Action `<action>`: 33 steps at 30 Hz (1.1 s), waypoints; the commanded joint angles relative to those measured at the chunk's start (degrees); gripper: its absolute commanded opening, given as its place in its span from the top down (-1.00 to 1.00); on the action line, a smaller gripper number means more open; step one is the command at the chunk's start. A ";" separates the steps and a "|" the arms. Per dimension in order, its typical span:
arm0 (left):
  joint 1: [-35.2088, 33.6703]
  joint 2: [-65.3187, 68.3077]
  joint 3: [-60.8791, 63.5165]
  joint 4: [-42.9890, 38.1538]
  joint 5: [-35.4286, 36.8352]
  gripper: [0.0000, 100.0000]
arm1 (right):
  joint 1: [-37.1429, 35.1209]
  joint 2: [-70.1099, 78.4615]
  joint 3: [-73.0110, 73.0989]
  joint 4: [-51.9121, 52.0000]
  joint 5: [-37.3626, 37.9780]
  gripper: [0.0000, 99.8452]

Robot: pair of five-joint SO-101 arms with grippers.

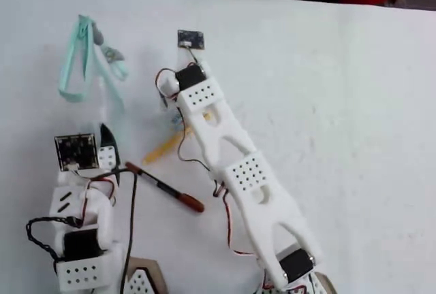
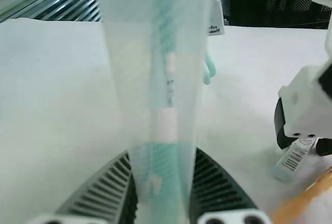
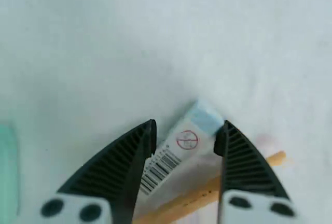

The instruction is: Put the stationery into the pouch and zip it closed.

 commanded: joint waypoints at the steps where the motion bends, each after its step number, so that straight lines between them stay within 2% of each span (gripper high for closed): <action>1: -0.48 -0.66 -0.18 -1.76 -0.53 0.91 | -0.13 -0.13 -0.09 1.27 0.00 0.64; 4: -0.48 -0.66 -0.18 -1.76 -0.53 0.91 | -0.57 -0.13 -0.18 0.84 -0.09 0.67; 8: -0.48 -0.66 -0.18 -1.76 -0.53 0.91 | -0.57 -0.13 -0.35 -0.92 -0.18 0.99; 10: -0.48 -0.66 -0.18 -1.76 -0.53 0.91 | -0.40 -0.31 -0.70 -1.10 -0.18 0.91; 14: -0.48 -0.66 -0.18 -1.76 -0.53 0.91 | -0.22 -1.27 -3.16 -0.66 -0.18 0.97; 20: -0.48 -0.66 -0.18 -1.76 -0.53 0.90 | -0.48 -4.26 -12.22 4.44 -0.09 0.97; 30: -0.40 -0.66 -0.26 -1.67 -0.53 0.90 | 1.71 -17.27 -10.90 6.90 0.26 0.97; 33: -0.48 -0.66 -1.49 0.70 -0.09 0.80 | 3.03 -22.29 -10.73 6.99 0.26 0.97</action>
